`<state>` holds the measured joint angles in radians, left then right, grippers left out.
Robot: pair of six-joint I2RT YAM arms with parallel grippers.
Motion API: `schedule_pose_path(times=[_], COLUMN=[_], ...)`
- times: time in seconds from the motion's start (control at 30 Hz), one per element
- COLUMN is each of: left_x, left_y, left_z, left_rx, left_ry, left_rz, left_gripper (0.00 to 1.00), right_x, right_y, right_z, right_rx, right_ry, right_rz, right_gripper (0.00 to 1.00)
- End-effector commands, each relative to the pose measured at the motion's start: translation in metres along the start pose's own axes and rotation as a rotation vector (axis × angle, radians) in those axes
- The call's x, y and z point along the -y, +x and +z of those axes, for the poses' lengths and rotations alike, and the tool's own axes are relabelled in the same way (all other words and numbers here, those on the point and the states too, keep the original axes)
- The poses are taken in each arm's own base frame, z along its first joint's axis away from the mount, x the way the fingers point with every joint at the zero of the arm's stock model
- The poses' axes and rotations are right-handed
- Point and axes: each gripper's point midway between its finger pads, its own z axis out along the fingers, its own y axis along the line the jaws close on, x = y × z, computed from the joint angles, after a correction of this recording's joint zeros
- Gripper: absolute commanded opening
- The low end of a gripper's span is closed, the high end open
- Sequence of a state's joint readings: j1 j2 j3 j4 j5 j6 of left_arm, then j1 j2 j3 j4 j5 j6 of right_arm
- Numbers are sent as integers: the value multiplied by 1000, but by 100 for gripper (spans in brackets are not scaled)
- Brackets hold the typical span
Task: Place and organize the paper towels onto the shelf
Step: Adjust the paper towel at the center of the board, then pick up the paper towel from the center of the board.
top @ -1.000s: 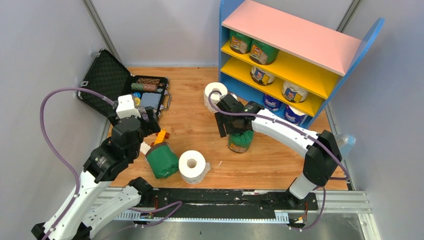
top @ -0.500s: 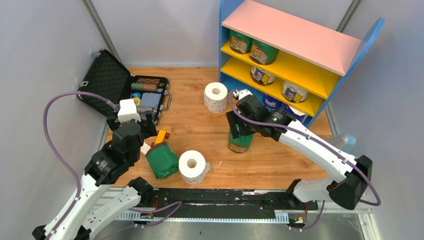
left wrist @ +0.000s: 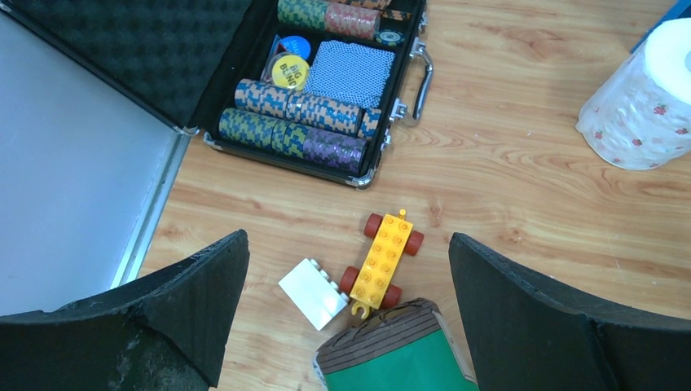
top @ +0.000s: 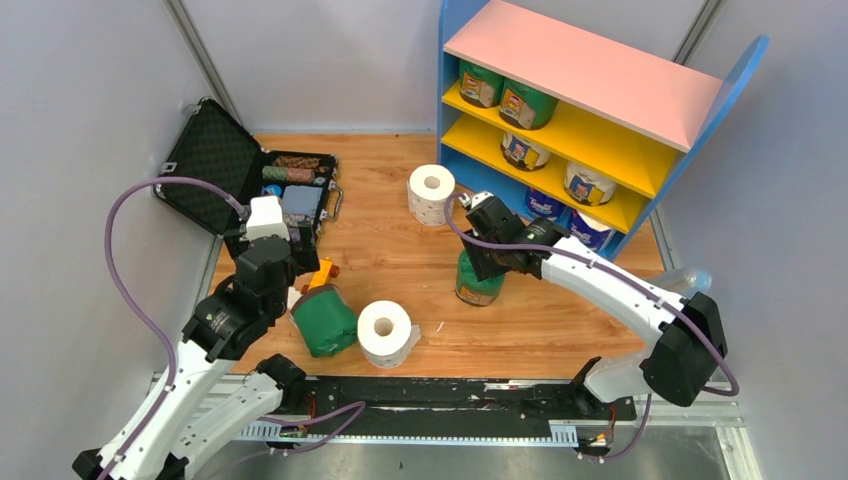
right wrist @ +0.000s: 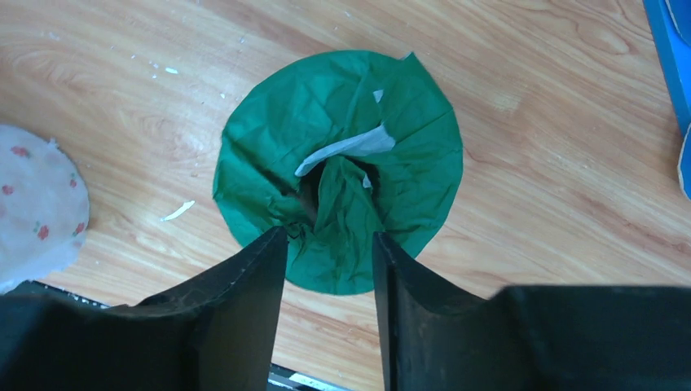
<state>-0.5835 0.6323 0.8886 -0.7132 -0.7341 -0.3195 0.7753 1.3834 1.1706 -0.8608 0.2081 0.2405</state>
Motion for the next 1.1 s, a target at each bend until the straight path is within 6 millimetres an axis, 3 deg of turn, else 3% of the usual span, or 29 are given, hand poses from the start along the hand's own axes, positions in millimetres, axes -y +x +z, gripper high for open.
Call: schedule_pose_path(times=[0.0, 0.2, 0.43, 0.6, 0.83, 1.07], left_x=[4, 3, 1, -4, -4, -3], left_y=[-6, -5, -5, -6, -5, -4], left_z=[3, 4, 4, 4, 4, 5], left_rx=[21, 14, 16, 23, 21, 15], left_ry=[24, 28, 23, 7, 7, 9], left_rz=[-29, -39, -46, -51, -53, -53], left_gripper=[100, 100, 100, 100, 100, 100], right_x=[4, -18, -52, -63, -41, -24], right_y=[-15, -9, -5, -23, -55, -62], right_z=[15, 29, 43, 32, -5, -24], right_rx=[48, -12, -88, -35, 104, 161], right_ry=[-15, -105, -139, -145, -86, -35], right_rz=[15, 74, 188, 204, 167, 130], right_gripper=[40, 18, 2, 11, 29, 32])
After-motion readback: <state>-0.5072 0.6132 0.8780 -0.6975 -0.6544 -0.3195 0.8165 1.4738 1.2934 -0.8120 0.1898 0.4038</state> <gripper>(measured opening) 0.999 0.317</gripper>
